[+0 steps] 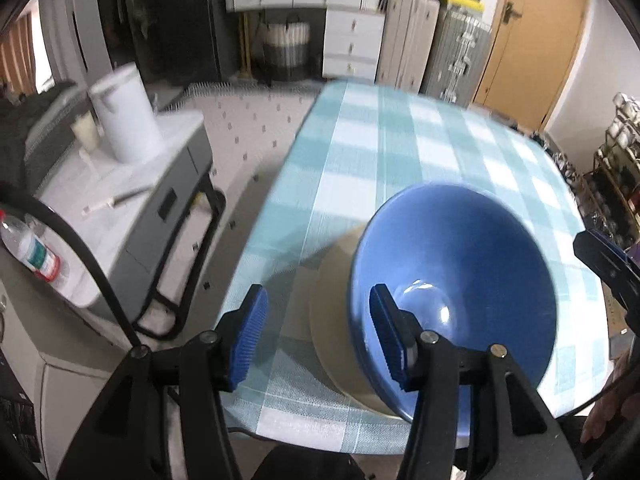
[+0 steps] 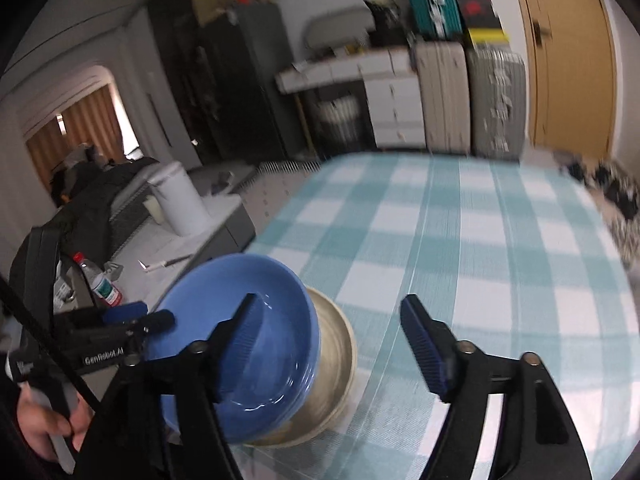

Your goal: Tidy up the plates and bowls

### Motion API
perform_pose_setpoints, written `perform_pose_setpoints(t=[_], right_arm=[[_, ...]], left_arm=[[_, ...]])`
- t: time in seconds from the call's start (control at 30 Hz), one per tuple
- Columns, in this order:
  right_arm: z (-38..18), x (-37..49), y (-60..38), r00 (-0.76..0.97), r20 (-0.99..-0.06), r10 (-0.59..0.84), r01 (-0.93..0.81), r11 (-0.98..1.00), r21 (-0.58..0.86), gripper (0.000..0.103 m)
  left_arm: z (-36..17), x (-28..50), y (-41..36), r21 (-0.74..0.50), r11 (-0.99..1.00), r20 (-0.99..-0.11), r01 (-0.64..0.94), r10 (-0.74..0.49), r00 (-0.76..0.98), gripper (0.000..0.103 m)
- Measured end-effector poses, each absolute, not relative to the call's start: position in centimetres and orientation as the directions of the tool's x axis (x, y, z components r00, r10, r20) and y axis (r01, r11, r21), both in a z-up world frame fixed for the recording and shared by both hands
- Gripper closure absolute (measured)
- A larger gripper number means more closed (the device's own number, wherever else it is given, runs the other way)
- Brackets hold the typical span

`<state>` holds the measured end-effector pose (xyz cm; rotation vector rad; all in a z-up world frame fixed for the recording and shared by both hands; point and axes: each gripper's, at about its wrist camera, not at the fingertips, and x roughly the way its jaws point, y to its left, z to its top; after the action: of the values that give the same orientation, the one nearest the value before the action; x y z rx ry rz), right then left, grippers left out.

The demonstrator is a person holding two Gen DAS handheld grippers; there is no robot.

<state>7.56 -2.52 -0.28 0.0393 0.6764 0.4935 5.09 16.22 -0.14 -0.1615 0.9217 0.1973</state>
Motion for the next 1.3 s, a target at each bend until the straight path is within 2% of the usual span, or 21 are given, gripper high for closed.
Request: perform_pose_setpoints(t=[0.07,0.3,0.33,0.37,0.5,0.57,0.67,0.77,0.83,1.1,1.23,1.3], right_arm=[[0.3,6.2,-3.1,0.693,-0.549,0.466,-0.454,0.875,0.169,0.019],[1.0,2.0,-5.2,0.724,-0.5,0.476,-0.491,0.864,0.111,0.018],[1.1,1.4,-5.6,0.724,-0.495,0.48,-0.495,0.862,0.112,0.018],[1.1,0.7,-6.0,0.73,-0.487,0.48,-0.494,0.863,0.11,0.018],[1.1,-2.2,-7.8,0.774,-0.43,0.466,-0.476,0.875,0.091,0.013],[1.0,-3.5,-8.6,0.798,-0.402,0.449,-0.462,0.884,0.07,0.008],[0.8,-4.6,-9.5,0.812,-0.385,0.439,-0.448,0.891,0.072,0.007],[0.3,-5.1,-10.5,0.808,-0.378,0.452,-0.45,0.887,0.101,0.006],[-0.2,-5.5,-10.9,0.82,-0.363,0.443,-0.44,0.893,0.097,0.002],[-1.2,-5.8,-12.8,0.849,-0.333,0.411,-0.385,0.911,0.145,0.001],[-1.2,-5.9,-12.7,0.854,-0.322,0.409,-0.382,0.913,0.144,0.001],[-1.2,-5.9,-12.2,0.854,-0.328,0.404,-0.387,0.914,0.121,0.001]], left_arm=[[0.8,4.2,15.2,-0.051,0.975,-0.767,-0.216,0.1,0.634,0.048],[3.0,1.6,12.0,-0.049,0.989,-0.68,-0.137,0.067,0.73,0.045],[3.3,1.3,11.6,-0.049,0.99,-0.662,-0.133,0.068,0.747,0.036],[3.7,0.8,11.2,-0.042,0.99,-0.64,-0.131,0.075,0.764,0.022],[5.0,-1.2,9.4,0.025,0.992,-0.545,-0.127,0.12,0.829,0.015],[5.3,-1.8,8.7,0.034,0.992,-0.531,-0.121,0.121,0.839,0.01],[5.4,-2.6,7.9,0.03,0.993,-0.506,-0.112,0.111,0.855,0.006],[5.2,-3.6,6.7,0.057,0.993,-0.476,-0.103,0.118,0.872,0.004],[5.1,-4.0,5.8,0.072,0.994,-0.461,-0.085,0.108,0.881,0.0],[3.3,-4.1,3.8,0.087,0.994,-0.419,-0.061,0.093,0.903,0.0],[1.4,-3.5,4.2,0.06,0.996,-0.427,-0.069,0.088,0.9,0.0],[0.8,-2.9,4.3,0.056,0.994,-0.462,-0.093,0.108,0.88,0.0]])
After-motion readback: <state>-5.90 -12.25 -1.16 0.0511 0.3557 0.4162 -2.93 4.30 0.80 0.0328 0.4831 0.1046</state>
